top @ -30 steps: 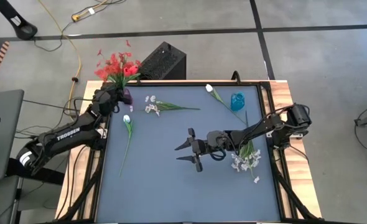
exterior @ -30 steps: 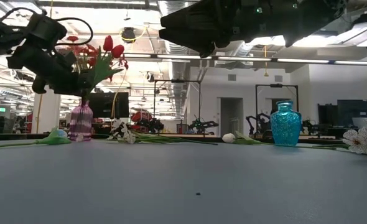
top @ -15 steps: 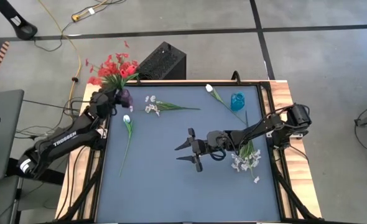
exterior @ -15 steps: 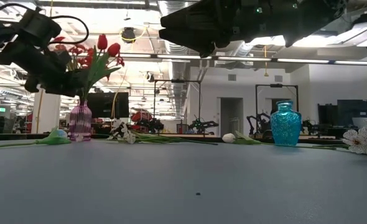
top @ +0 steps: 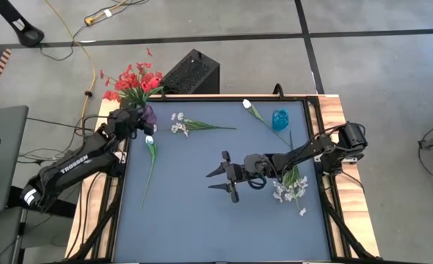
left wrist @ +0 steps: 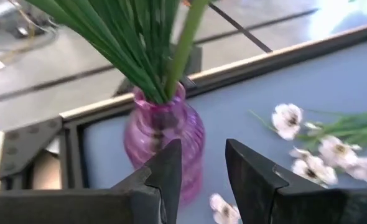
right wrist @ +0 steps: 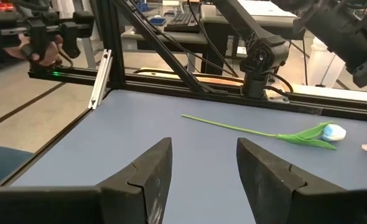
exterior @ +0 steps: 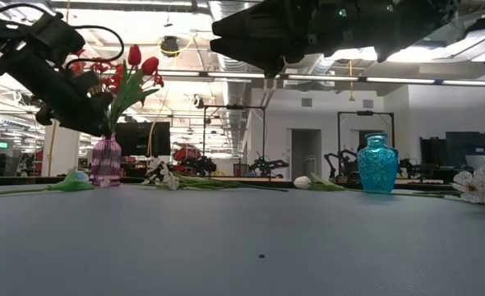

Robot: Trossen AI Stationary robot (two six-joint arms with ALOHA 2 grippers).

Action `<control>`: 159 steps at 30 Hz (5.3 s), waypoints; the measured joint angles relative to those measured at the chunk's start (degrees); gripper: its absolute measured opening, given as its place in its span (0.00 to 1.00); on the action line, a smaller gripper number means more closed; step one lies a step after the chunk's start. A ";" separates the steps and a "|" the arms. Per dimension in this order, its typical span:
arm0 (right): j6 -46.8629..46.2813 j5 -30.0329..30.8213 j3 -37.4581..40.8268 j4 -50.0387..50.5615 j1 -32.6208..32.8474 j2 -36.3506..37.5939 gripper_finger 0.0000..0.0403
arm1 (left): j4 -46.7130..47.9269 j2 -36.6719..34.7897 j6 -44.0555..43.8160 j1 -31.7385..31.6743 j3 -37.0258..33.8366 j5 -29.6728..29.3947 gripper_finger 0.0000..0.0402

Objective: Sort flowers into vase by color
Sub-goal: Put the bottom white flowers into the blue vase

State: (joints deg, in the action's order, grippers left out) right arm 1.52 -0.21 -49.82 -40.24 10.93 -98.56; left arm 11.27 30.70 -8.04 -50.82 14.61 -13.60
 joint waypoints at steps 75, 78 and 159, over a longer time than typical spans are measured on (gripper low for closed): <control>61.46 18.53 5.81 108.54 -4.56 10.31 0.51 | -44.29 26.67 3.77 64.88 1.65 -2.72 0.28; 61.46 19.17 7.90 108.22 -3.75 7.96 0.51 | -44.94 26.67 3.74 64.86 1.65 -2.74 0.28; 9.00 13.89 12.14 60.25 -44.58 66.77 0.07 | -44.20 26.62 3.45 64.99 1.65 -0.25 0.28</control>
State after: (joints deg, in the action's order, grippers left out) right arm 10.51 13.68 -37.69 20.00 -33.65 -31.79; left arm -32.93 57.32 -4.59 14.17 16.25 -13.85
